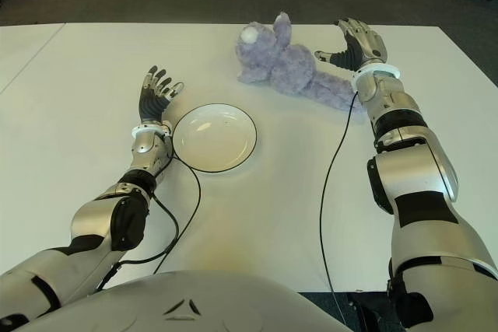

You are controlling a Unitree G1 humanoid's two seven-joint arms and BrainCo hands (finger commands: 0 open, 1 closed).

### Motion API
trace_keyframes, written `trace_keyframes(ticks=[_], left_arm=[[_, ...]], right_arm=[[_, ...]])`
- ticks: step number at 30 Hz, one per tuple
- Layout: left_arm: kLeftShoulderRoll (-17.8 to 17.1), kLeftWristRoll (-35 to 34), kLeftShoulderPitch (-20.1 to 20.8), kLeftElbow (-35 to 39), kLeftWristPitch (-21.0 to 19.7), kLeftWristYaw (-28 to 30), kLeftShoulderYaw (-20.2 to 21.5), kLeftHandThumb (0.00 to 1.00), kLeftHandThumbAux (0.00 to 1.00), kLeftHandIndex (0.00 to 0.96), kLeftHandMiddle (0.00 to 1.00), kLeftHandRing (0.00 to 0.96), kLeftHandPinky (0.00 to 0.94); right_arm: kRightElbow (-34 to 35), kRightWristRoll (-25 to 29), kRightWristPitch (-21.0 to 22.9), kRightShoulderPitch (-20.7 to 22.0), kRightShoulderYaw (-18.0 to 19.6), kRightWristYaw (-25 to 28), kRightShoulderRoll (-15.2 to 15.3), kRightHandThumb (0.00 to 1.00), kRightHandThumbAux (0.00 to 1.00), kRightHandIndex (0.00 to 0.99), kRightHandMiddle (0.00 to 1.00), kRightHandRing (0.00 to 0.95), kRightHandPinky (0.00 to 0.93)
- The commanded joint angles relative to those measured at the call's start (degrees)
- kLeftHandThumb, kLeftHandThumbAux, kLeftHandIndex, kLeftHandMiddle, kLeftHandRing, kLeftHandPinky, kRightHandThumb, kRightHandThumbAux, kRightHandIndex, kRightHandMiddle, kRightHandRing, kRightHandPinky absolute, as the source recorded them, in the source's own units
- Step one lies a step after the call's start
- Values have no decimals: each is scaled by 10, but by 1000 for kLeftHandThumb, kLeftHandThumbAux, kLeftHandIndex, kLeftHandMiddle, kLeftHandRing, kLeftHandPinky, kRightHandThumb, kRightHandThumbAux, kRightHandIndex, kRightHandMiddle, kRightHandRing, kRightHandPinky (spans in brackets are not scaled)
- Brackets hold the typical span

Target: Put the doll into the plate.

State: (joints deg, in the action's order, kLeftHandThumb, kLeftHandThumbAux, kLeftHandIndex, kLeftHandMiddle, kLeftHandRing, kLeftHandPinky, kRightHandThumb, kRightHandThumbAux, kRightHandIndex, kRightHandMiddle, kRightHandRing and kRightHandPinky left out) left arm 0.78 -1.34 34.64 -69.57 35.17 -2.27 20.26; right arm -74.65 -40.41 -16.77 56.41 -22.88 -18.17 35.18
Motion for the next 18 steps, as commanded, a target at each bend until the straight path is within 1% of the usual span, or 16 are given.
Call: trace_keyframes(ticks=[1,5,9,15,18], left_arm=[[32,-17,-130,-81,-83,-1,15,0,774,83,162,175,117],[38,-30,-127,-80,-73,12,26,0,748,113,173,198,122],[42,-46,-124,-79,-77,23,41,0,756,133,180,206,126],[46,-55,-123,-78,-78,30,47,0,756,142,190,210,119],[44,-50,-124,-78,-78,27,41,0,704,130,197,208,119]], right_arm=[[-29,-43,28,-28,-45,-4,17,262,396,0,0,0,0],[-33,-61,40,-26,-68,7,24,257,410,0,0,0,0],[-36,-73,50,-23,-86,14,30,264,416,0,0,0,0],[-37,-82,57,-20,-103,21,33,283,418,0,0,0,0],[-38,-83,60,-19,-106,22,32,310,414,0,0,0,0]])
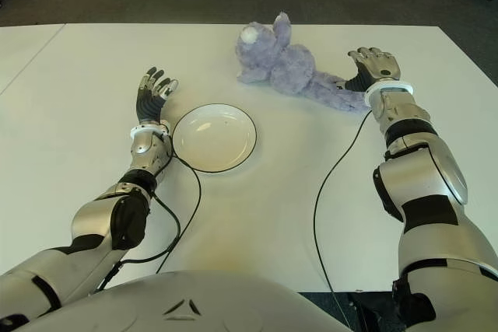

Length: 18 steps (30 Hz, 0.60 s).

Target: Put the doll into the plate.

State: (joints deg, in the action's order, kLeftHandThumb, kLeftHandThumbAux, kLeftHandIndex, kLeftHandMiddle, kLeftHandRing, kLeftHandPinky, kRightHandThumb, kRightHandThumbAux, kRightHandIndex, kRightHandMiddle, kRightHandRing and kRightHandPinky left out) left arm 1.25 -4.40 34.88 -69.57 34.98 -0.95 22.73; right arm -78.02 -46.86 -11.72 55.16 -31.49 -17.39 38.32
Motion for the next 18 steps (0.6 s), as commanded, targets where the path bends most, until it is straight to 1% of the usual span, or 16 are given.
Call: trace_keyframes(ticks=[1,2,9,14,18], left_arm=[[39,-18,-127,-78,-75,13,14,0,695,128,199,209,121],[39,-17,-127,-78,-75,13,13,0,674,125,200,209,122],[41,-18,-126,-78,-74,19,12,0,615,123,198,203,108],[41,-19,-125,-78,-74,22,13,0,598,123,199,203,112],[42,-20,-125,-79,-74,21,14,0,588,120,200,205,114]], right_arm=[[-5,-18,11,-6,-20,14,0,314,413,0,0,0,0],[-6,-18,13,-5,-21,15,0,321,411,0,0,0,0],[-7,-18,16,-3,-27,11,0,363,391,0,0,0,0],[-7,-25,16,3,-34,10,4,371,385,0,0,0,0],[-7,-31,16,17,-40,15,4,375,389,0,0,0,0]])
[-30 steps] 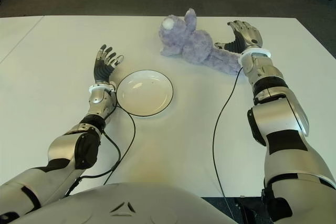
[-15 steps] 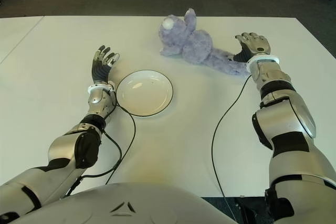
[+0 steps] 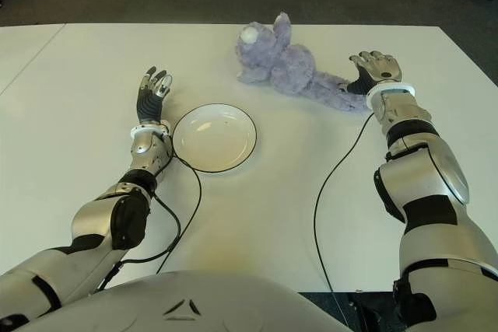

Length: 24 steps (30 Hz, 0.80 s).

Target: Put the doll into the plate.

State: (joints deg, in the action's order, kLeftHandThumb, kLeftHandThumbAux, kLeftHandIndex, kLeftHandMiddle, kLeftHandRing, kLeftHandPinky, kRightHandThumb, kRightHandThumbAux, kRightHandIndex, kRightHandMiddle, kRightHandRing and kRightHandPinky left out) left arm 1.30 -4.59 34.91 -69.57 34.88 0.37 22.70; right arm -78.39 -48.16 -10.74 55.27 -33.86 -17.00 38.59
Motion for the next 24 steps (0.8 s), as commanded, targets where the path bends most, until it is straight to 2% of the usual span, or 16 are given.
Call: trace_keyframes(ticks=[1,7,12,20,24], left_arm=[[42,-20,-125,-78,-73,10,16,0,587,120,200,206,114],[42,-22,-125,-78,-73,18,19,0,553,99,192,196,106],[41,-6,-127,-78,-75,3,7,0,541,93,193,192,108],[40,-7,-127,-78,-69,15,4,0,530,81,184,177,78],[41,-13,-126,-78,-69,23,6,0,518,76,175,167,73]], right_arm=[[-4,-19,8,23,-18,15,0,375,389,0,0,0,0],[-4,-18,12,41,-19,20,-8,377,408,0,0,0,0],[-4,-6,16,45,-8,18,-13,379,426,0,0,0,0],[-5,8,27,48,8,8,-23,411,474,0,0,0,142],[-5,20,32,45,19,3,-31,424,490,0,0,0,174]])
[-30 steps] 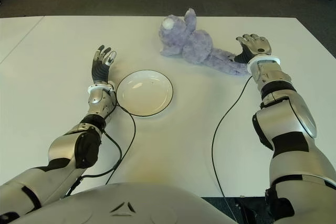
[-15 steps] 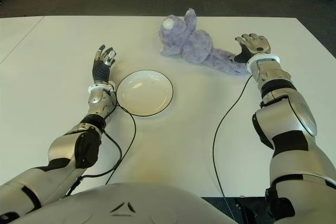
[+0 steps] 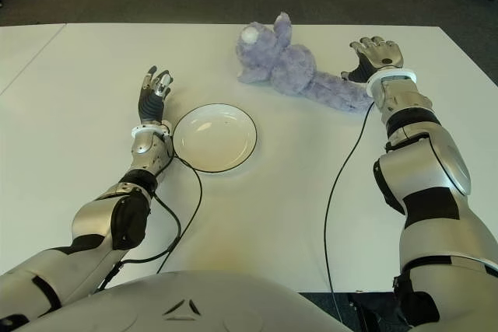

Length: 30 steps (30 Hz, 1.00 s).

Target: Put the doll into the plate.

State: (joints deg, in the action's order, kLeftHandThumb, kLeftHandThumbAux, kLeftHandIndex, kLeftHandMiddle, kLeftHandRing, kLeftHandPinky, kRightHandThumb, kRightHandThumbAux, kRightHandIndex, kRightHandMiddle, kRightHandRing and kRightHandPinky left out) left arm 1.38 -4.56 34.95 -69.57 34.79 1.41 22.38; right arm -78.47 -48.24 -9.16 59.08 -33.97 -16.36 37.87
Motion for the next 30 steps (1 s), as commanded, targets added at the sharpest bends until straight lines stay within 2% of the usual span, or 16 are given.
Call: trace_keyframes(ticks=[1,7,10,11,15,16,26,30], left_arm=[[41,-13,-126,-78,-68,12,9,0,511,73,171,162,72],[39,-10,-131,-78,-59,17,6,0,500,76,176,165,95],[40,-13,-132,-77,-58,19,8,0,500,77,177,167,98],[40,-14,-133,-77,-58,20,9,0,500,80,181,171,95],[41,-7,-133,-78,-61,11,2,0,498,80,182,171,74],[41,-1,-132,-79,-63,4,-3,0,502,81,185,175,101],[40,6,-135,-77,-50,2,-13,0,495,76,181,169,94],[37,18,-134,-79,-64,-15,-24,0,502,83,187,172,107]], right_arm=[[-4,22,18,6,22,-5,-26,430,499,0,0,5,195],[-3,43,25,-2,50,-23,-44,450,533,0,0,83,260],[-3,47,28,-3,57,-26,-47,451,535,0,0,88,269],[-3,50,30,-4,61,-29,-50,453,545,3,0,117,311],[-4,57,38,-7,70,-37,-56,459,554,11,0,140,335],[-4,57,40,-8,72,-40,-58,469,559,15,0,153,351],[-3,64,51,-11,83,-56,-69,514,575,28,0,201,396],[-3,65,54,-11,85,-59,-70,522,580,34,0,204,390]])
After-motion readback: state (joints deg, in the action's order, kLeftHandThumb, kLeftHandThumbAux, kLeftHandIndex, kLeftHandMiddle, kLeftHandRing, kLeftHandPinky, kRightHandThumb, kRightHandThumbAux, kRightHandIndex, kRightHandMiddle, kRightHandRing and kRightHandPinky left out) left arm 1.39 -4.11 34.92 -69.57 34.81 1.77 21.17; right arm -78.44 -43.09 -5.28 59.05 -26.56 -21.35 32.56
